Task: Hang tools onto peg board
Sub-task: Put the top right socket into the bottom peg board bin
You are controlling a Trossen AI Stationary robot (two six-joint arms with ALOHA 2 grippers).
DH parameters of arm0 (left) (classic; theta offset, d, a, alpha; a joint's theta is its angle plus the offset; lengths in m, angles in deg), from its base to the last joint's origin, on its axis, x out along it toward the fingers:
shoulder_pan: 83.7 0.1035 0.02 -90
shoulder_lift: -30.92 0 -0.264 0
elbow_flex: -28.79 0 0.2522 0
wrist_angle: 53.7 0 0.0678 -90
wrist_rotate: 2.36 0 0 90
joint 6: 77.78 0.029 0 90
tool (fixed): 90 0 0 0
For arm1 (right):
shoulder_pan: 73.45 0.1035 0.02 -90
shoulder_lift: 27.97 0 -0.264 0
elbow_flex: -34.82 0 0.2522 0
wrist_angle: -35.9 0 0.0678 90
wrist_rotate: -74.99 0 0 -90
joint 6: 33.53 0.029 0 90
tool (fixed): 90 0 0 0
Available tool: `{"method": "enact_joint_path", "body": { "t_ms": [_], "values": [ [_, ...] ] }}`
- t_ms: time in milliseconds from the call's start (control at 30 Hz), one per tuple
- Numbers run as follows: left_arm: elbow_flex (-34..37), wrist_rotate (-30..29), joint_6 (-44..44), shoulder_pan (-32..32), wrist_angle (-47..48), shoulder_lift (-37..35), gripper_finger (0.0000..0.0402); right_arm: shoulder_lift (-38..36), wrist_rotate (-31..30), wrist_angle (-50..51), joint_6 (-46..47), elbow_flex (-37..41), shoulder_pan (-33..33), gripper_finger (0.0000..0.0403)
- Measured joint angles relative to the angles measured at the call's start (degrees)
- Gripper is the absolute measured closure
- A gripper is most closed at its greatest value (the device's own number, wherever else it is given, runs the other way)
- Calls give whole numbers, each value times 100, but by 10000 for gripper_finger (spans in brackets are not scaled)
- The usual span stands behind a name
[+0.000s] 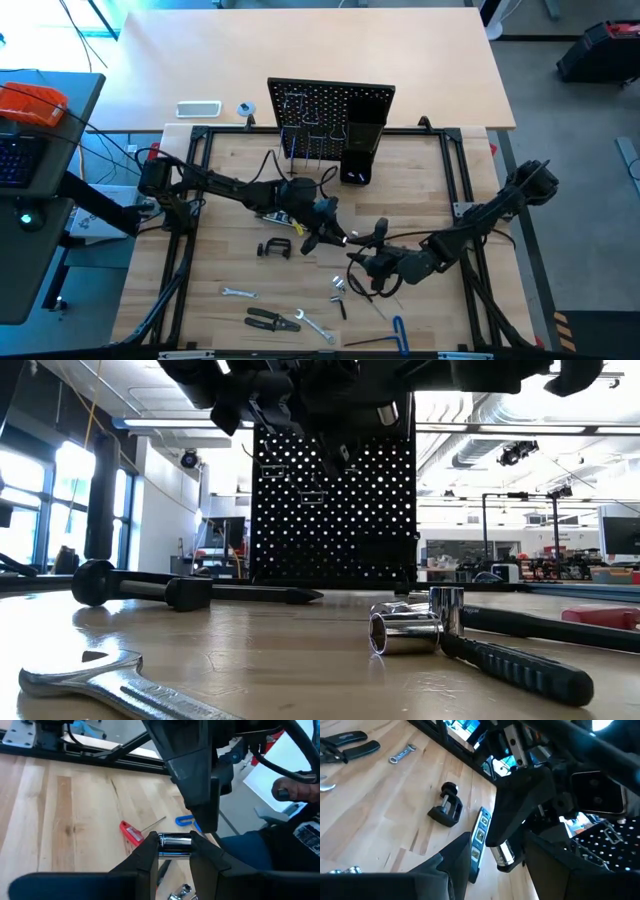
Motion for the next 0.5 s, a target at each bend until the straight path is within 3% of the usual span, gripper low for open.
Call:
{"method": "enact_joint_path", "body": {
  "t_ms": [500],
  "values": [
    [0,200,-88,0,-61,0,330,330,226,-356,-289,0,-280,229]
  ]
}}
